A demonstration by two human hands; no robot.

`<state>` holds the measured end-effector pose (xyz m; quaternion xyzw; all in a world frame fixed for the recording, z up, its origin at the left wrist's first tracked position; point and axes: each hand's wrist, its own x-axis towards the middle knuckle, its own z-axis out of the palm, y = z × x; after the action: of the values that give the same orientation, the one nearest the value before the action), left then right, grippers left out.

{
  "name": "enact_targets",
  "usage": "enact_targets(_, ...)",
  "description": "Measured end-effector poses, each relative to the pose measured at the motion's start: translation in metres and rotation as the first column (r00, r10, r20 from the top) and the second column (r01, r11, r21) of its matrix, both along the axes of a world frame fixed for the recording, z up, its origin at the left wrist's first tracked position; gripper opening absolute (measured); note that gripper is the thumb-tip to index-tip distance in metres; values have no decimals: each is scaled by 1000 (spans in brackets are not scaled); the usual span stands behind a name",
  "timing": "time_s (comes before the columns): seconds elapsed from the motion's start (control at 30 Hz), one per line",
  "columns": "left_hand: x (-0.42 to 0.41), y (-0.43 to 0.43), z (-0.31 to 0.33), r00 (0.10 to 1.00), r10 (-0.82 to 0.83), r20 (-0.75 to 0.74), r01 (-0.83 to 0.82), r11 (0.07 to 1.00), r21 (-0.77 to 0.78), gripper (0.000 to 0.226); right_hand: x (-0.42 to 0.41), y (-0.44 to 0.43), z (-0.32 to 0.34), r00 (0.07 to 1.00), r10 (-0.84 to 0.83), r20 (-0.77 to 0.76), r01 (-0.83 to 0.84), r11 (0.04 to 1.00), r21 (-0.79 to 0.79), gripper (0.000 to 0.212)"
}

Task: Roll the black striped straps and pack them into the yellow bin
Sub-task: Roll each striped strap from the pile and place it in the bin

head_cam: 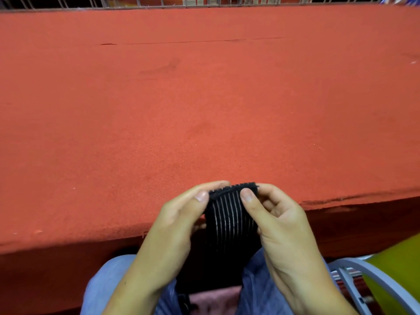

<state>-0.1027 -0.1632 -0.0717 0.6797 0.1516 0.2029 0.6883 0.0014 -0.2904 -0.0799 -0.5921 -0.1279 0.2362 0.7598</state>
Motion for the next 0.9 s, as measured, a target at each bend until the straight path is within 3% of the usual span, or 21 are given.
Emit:
enact_targets(0.1, 2, -3, 0, 998, 61, 7, -61, 990, 127, 28, -1, 0, -1, 1000, -8, 7, 8, 1000, 7, 27)
enact_targets(0.37, 5, -3, 1, 988, 150, 28, -153, 973, 174, 19, 1, -6, 3, 987, 77, 141, -71, 997, -43, 20)
enact_targets(0.53, 5, -3, 1, 986, 165, 15, -165, 976, 140, 20, 2, -5, 3, 993, 69, 98, -69, 998, 1, 18)
enact_targets(0.73, 6, -1, -1, 981, 193, 30, -195, 952, 237, 16, 0, -3, 0, 994, 105, 41, -106, 994, 27, 24)
enact_targets(0.9, 5, -2, 0, 981, 193, 39, -196, 953, 230, 20, -1, -5, 6, 991, 123, 58, -127, 989, 76, 19)
